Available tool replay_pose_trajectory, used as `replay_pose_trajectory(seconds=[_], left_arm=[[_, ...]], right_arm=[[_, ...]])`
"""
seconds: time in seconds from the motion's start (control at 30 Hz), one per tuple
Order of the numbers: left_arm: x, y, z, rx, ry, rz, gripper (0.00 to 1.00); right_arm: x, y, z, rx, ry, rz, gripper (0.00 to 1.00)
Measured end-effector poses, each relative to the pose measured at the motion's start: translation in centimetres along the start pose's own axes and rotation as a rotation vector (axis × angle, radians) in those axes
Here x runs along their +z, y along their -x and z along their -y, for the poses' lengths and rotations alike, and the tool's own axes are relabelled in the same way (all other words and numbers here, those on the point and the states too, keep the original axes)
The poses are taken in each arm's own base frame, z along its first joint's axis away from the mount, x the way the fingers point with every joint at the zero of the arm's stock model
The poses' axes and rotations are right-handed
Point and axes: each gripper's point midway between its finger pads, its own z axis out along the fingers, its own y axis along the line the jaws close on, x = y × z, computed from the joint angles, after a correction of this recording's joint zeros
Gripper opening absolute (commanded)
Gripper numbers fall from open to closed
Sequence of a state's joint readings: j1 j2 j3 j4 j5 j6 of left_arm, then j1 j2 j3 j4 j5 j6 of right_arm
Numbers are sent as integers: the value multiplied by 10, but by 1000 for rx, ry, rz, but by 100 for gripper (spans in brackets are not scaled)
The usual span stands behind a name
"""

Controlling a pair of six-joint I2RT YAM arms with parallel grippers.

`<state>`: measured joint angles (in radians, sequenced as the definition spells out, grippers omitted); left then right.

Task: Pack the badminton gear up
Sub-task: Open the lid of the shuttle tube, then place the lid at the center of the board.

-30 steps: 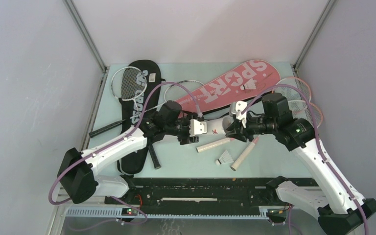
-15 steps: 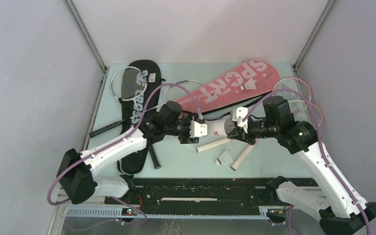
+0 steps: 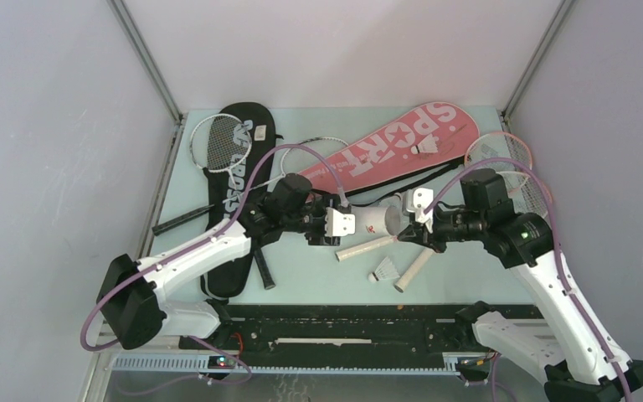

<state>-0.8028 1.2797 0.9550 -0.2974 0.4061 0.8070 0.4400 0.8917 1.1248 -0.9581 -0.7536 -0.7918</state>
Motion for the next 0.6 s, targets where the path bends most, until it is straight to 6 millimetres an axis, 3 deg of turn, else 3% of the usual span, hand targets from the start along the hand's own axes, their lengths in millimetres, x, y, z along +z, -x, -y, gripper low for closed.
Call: replay_pose_trajectory(seconds=[0.33, 0.6], left_arm=[[-2, -10, -3, -7, 20, -35, 60], [-5, -15, -1, -25, 11, -54, 62]], right_arm=[[-20, -8, 2, 43, -99, -32, 0], [-53, -34, 43, 189, -396, -128, 0]])
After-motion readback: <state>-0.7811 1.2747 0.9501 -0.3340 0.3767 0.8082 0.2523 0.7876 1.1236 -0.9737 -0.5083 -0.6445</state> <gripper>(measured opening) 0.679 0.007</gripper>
